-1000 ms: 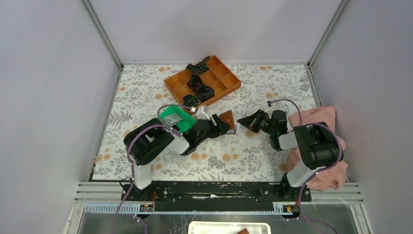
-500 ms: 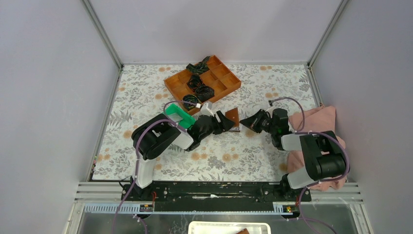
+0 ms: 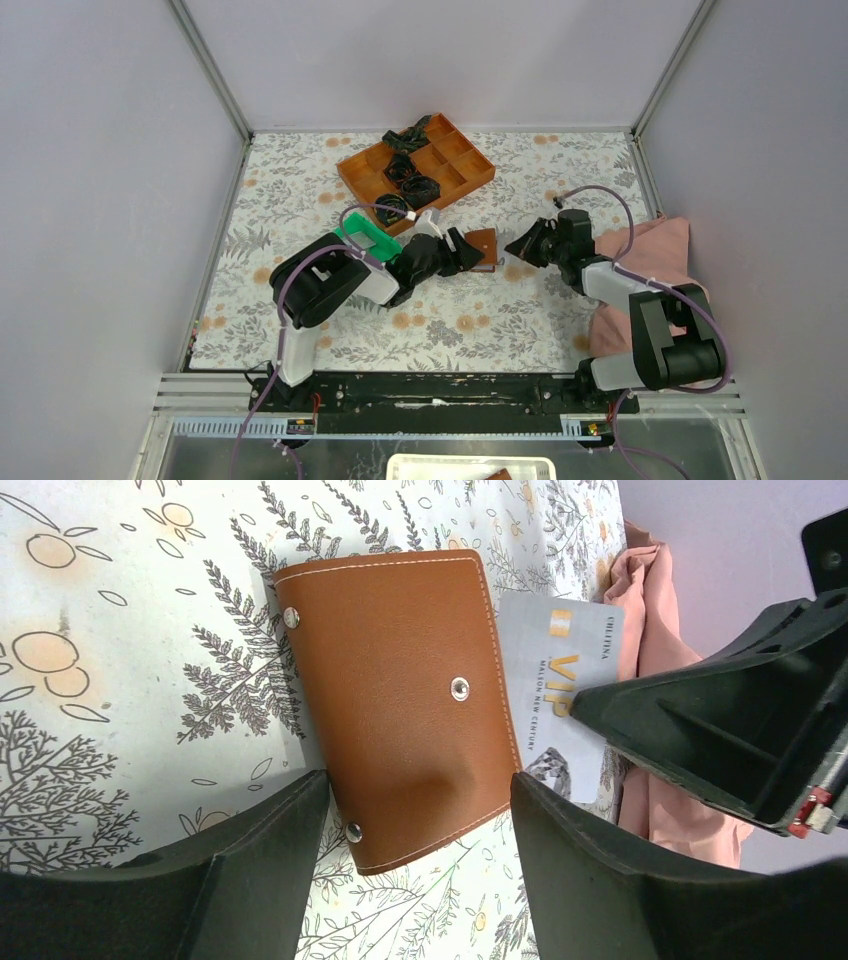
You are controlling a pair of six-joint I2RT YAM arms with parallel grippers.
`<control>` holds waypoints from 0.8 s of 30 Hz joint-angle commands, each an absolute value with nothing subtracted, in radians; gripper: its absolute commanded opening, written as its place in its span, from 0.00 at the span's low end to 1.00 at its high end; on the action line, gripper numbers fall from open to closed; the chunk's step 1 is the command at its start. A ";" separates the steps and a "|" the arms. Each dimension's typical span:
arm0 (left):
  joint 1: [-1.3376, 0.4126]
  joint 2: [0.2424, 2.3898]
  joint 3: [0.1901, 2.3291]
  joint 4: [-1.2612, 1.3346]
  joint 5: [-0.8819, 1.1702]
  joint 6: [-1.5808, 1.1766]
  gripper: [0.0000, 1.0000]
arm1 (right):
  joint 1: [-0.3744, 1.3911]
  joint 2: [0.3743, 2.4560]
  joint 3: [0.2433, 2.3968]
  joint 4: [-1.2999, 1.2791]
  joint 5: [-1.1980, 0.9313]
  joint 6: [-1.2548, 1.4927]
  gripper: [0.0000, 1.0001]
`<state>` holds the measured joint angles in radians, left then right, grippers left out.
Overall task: Put the credit cards into the card holder
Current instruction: Open the card holder at the center of the board.
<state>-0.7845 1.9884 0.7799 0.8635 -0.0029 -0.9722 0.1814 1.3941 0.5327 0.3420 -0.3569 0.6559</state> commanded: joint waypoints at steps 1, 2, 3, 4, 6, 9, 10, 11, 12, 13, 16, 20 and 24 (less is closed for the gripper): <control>-0.784 1.972 0.790 0.810 -0.009 -0.933 0.74 | 0.197 1.421 0.582 0.291 -0.316 0.605 0.00; -0.784 1.971 0.788 0.808 -0.009 -0.931 0.74 | 0.204 1.422 0.588 0.274 -0.298 0.594 0.00; -0.784 1.972 0.786 0.812 -0.009 -0.931 0.74 | 0.212 1.423 0.592 0.263 -0.286 0.586 0.00; -0.784 1.971 0.784 0.816 -0.008 -0.931 0.74 | 0.216 1.425 0.596 0.258 -0.279 0.580 0.00; -0.783 1.971 0.780 0.820 -0.005 -0.933 0.74 | 0.228 1.432 0.604 0.243 -0.262 0.567 0.00; -0.781 1.968 0.772 0.828 -0.004 -0.934 0.74 | 0.250 1.437 0.621 0.210 -0.218 0.545 0.00; -0.779 1.965 0.770 0.828 -0.005 -0.934 0.74 | 0.263 1.434 0.631 0.191 -0.190 0.531 0.00; -0.778 1.963 0.765 0.827 -0.006 -0.933 0.74 | 0.279 1.428 0.640 0.168 -0.156 0.516 0.00; -0.777 1.959 0.759 0.829 -0.009 -0.933 0.74 | 0.293 1.418 0.645 0.153 -0.130 0.506 0.00; -0.776 1.955 0.754 0.832 -0.012 -0.932 0.74 | 0.303 1.406 0.646 0.141 -0.111 0.502 0.00; -0.770 1.949 0.742 0.839 -0.012 -0.934 0.74 | 0.327 1.353 0.651 0.090 -0.064 0.483 0.00; -0.765 1.943 0.732 0.845 -0.003 -0.930 0.74 | 0.336 1.287 0.653 0.010 -0.043 0.459 0.00; -0.759 1.941 0.722 0.848 0.000 -0.927 0.74 | 0.342 1.268 0.650 -0.040 -0.051 0.447 0.00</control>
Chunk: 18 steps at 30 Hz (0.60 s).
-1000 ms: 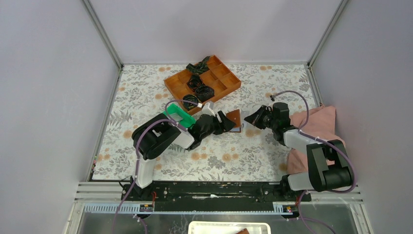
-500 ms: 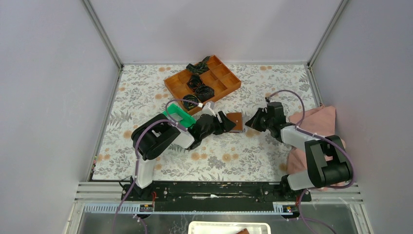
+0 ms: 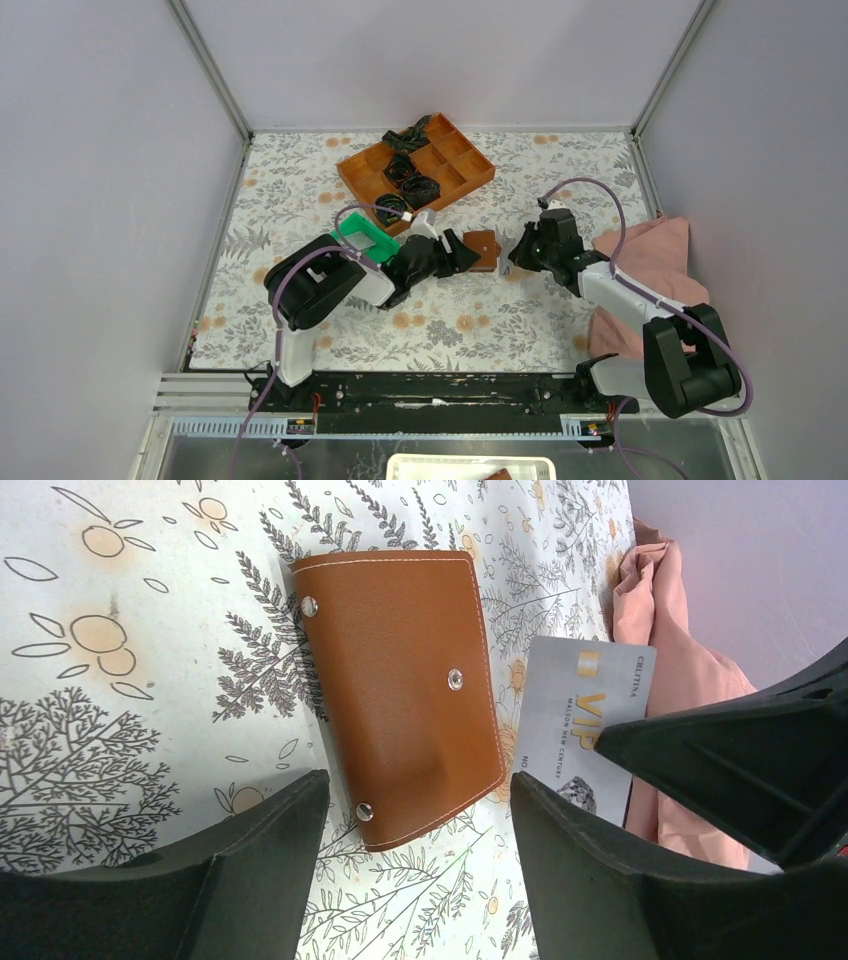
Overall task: Put the credit cards into the card holder
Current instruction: Open the card holder at the center of the board.
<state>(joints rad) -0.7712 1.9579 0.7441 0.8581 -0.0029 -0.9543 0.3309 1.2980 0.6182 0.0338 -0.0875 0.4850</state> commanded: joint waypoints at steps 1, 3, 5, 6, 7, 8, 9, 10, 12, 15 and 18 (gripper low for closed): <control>-0.758 1.939 0.721 0.847 0.001 -0.926 0.74 | 0.344 1.272 0.649 -0.042 -0.055 0.444 0.00; -0.757 1.935 0.718 0.843 0.000 -0.920 0.74 | 0.350 1.283 0.652 -0.045 -0.065 0.441 0.00; -0.756 1.929 0.716 0.834 0.000 -0.913 0.74 | 0.360 1.300 0.659 -0.046 -0.073 0.440 0.00; -0.755 1.926 0.714 0.829 -0.002 -0.908 0.74 | 0.365 1.307 0.660 -0.046 -0.075 0.440 0.00; -0.755 1.922 0.716 0.822 -0.004 -0.904 0.74 | 0.370 1.312 0.663 -0.045 -0.075 0.439 0.00; -0.755 1.919 0.716 0.810 -0.006 -0.898 0.74 | 0.376 1.319 0.666 -0.046 -0.074 0.438 0.00; -0.755 1.914 0.717 0.801 -0.009 -0.891 0.74 | 0.377 1.326 0.669 -0.046 -0.076 0.436 0.00; -0.755 1.912 0.720 0.788 -0.015 -0.883 0.74 | 0.380 1.332 0.674 -0.046 -0.078 0.437 0.00; -0.755 1.908 0.729 0.756 -0.026 -0.865 0.74 | 0.386 1.345 0.687 -0.050 -0.081 0.434 0.00; -0.755 1.899 0.735 0.723 -0.039 -0.841 0.73 | 0.395 1.358 0.698 -0.055 -0.081 0.431 0.00; -0.757 1.894 0.745 0.691 -0.049 -0.823 0.73 | 0.402 1.367 0.705 -0.056 -0.081 0.429 0.00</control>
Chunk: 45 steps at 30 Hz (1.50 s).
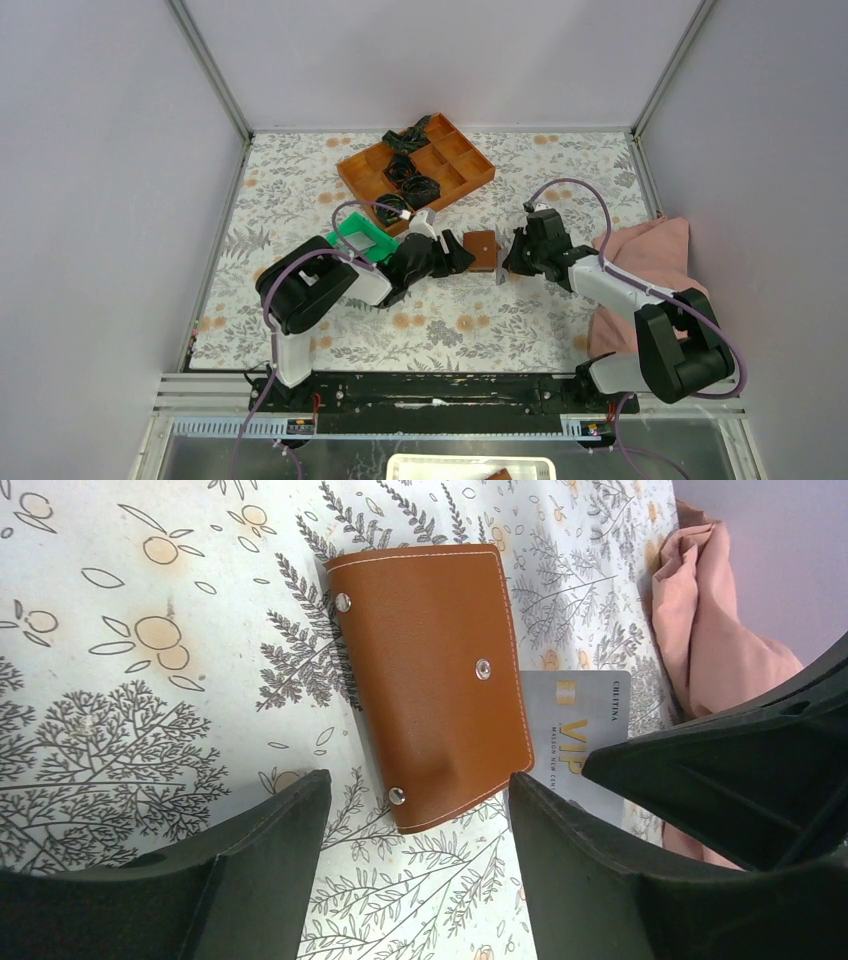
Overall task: Put the credit cards into the card holder
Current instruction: Open the card holder at the center of the board.
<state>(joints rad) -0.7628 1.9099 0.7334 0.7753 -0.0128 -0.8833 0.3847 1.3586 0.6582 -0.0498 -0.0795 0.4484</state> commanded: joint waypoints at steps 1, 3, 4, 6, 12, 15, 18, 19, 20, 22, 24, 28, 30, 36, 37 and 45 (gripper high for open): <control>-0.756 1.893 0.748 0.677 -0.052 -0.817 0.73 | 0.406 1.368 0.707 -0.057 -0.081 0.430 0.00; -0.757 1.893 0.755 0.657 -0.060 -0.806 0.73 | 0.411 1.371 0.709 -0.058 -0.080 0.430 0.00; -0.756 1.893 0.758 0.649 -0.062 -0.800 0.73 | 0.413 1.373 0.711 -0.058 -0.078 0.429 0.00; -0.756 1.893 0.766 0.630 -0.062 -0.789 0.73 | 0.413 1.382 0.715 -0.056 -0.075 0.427 0.00; -0.759 1.875 0.786 0.567 -0.075 -0.748 0.73 | 0.414 1.419 0.756 -0.063 -0.071 0.421 0.00; -0.762 1.854 0.810 0.510 -0.090 -0.715 0.73 | 0.413 1.444 0.789 -0.080 -0.064 0.417 0.00; -0.774 1.825 0.838 0.439 -0.120 -0.664 0.73 | 0.413 1.460 0.809 -0.092 -0.056 0.417 0.00; -0.781 1.814 0.846 0.410 -0.133 -0.645 0.73 | 0.413 1.462 0.811 -0.094 -0.057 0.419 0.00; -0.793 1.803 0.850 0.397 -0.145 -0.625 0.73 | 0.414 1.464 0.814 -0.095 -0.058 0.420 0.00; -0.826 1.781 0.853 0.381 -0.181 -0.574 0.73 | 0.414 1.471 0.819 -0.095 -0.062 0.422 0.00; -0.870 1.767 0.867 0.351 -0.234 -0.505 0.74 | 0.414 1.479 0.823 -0.094 -0.067 0.423 0.00; -0.932 1.778 0.908 0.312 -0.297 -0.408 0.74 | 0.414 1.486 0.831 -0.097 -0.075 0.423 0.00; -0.957 1.791 0.920 0.306 -0.325 -0.375 0.74 | 0.414 1.486 0.831 -0.097 -0.078 0.422 0.00; -1.029 1.866 0.974 0.275 -0.490 -0.279 0.75 | 0.414 1.486 0.830 -0.097 -0.084 0.421 0.00; -1.040 1.885 0.980 0.272 -0.526 -0.260 0.76 | 0.413 1.485 0.828 -0.096 -0.084 0.422 0.00; -1.091 1.979 0.983 0.378 -0.760 -0.173 0.78 | 0.414 1.482 0.818 -0.087 -0.093 0.424 0.00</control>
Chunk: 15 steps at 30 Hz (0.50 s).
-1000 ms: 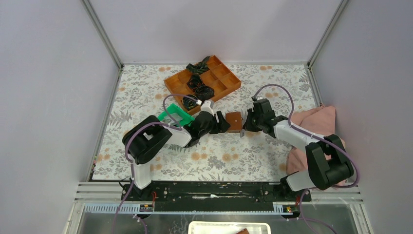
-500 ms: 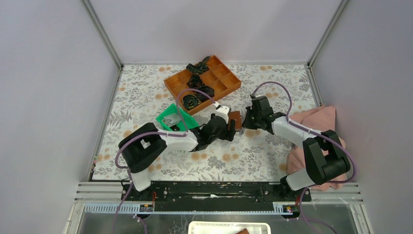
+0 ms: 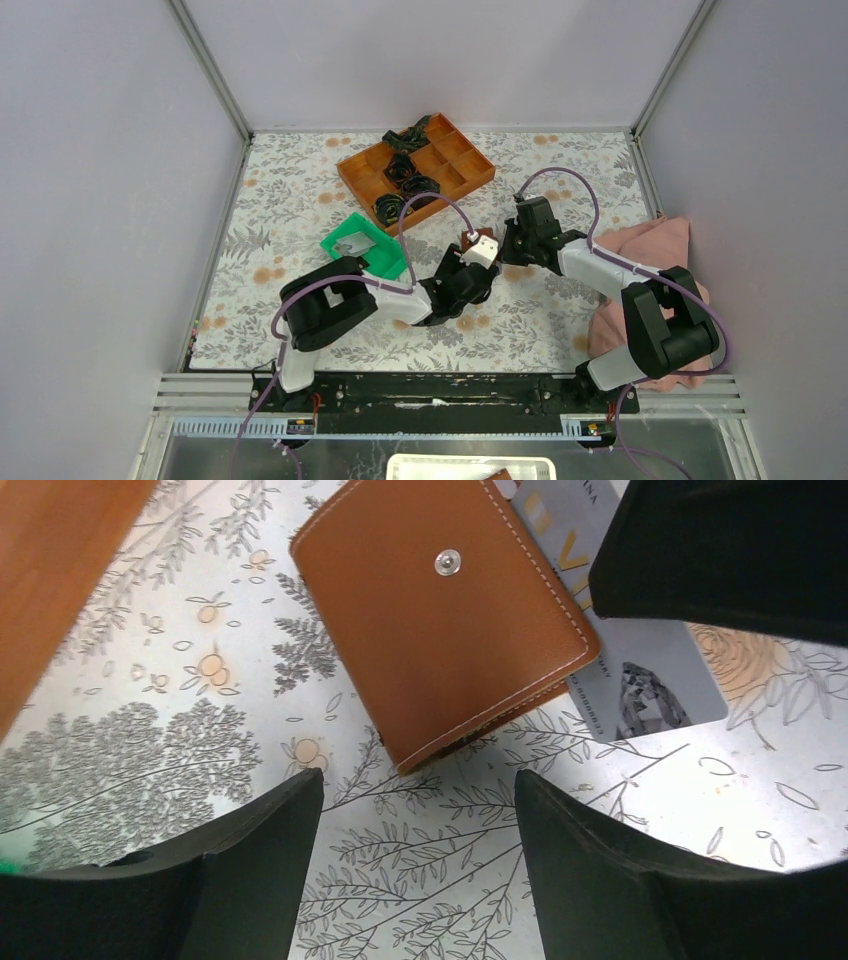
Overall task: Put the credit cards into the card holder
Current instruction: Open the card holder at the center of the board.
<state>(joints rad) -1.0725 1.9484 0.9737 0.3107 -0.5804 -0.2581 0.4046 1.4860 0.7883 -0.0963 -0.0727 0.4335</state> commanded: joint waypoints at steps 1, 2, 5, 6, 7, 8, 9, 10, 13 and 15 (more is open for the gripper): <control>-1.094 1.982 0.979 0.400 -0.780 -0.166 0.78 | 0.413 1.482 0.816 -0.085 -0.094 0.423 0.00; -1.097 1.984 0.974 0.422 -0.796 -0.161 0.78 | 0.413 1.481 0.814 -0.082 -0.096 0.423 0.00; -1.101 1.985 0.966 0.471 -0.809 -0.144 0.78 | 0.414 1.482 0.806 -0.077 -0.097 0.423 0.00; -1.102 1.984 0.966 0.476 -0.806 -0.141 0.78 | 0.414 1.483 0.803 -0.074 -0.097 0.423 0.00; -1.105 1.984 0.962 0.489 -0.802 -0.135 0.78 | 0.413 1.483 0.801 -0.074 -0.097 0.423 0.00; -1.108 1.980 0.955 0.508 -0.800 -0.124 0.78 | 0.414 1.483 0.801 -0.073 -0.097 0.424 0.00; -1.112 1.977 0.949 0.532 -0.797 -0.114 0.78 | 0.414 1.484 0.800 -0.071 -0.098 0.422 0.00; -1.112 1.977 0.947 0.543 -0.797 -0.109 0.78 | 0.414 1.483 0.799 -0.070 -0.099 0.423 0.00; -1.113 1.989 0.954 0.559 -0.793 -0.095 0.78 | 0.414 1.483 0.798 -0.069 -0.100 0.423 0.00; -1.112 2.002 0.968 0.559 -0.788 -0.088 0.78 | 0.413 1.482 0.796 -0.070 -0.100 0.423 0.00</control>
<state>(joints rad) -1.1057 1.9774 0.9615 0.4648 -0.7498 -0.1303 0.4046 1.4860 0.7879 -0.0956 -0.0757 0.4332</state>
